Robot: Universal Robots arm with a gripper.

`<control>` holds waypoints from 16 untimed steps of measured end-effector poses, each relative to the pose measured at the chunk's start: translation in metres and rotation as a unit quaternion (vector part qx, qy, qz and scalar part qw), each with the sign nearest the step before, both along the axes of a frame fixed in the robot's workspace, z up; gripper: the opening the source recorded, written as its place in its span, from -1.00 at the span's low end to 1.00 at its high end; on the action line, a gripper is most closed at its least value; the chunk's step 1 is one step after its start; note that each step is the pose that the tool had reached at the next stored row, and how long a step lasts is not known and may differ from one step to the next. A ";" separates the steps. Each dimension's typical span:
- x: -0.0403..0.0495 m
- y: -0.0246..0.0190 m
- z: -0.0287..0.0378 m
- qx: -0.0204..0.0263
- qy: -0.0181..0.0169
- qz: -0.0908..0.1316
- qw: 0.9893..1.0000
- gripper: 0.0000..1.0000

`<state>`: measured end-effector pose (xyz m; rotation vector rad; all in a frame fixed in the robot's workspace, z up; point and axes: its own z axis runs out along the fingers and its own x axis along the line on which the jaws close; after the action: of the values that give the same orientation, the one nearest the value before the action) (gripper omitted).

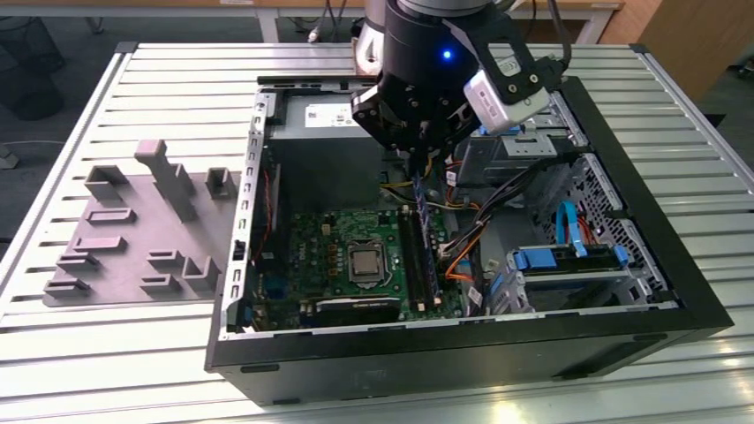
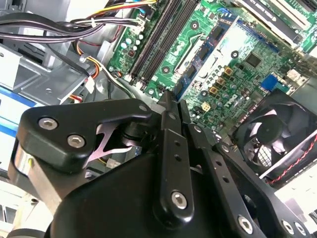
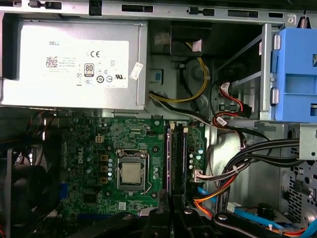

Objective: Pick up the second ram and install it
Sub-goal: 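Insert the second ram into the second slot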

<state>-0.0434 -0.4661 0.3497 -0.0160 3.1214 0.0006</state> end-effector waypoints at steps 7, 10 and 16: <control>0.0000 0.0000 0.0000 0.000 0.000 0.000 1.000 -0.73; 0.0000 0.0000 0.0000 0.000 0.000 0.000 1.000 -0.73; 0.0019 -0.0006 -0.0061 0.000 0.002 0.000 1.000 -0.73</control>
<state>-0.0415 -0.4668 0.3436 -0.0161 3.1254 0.0003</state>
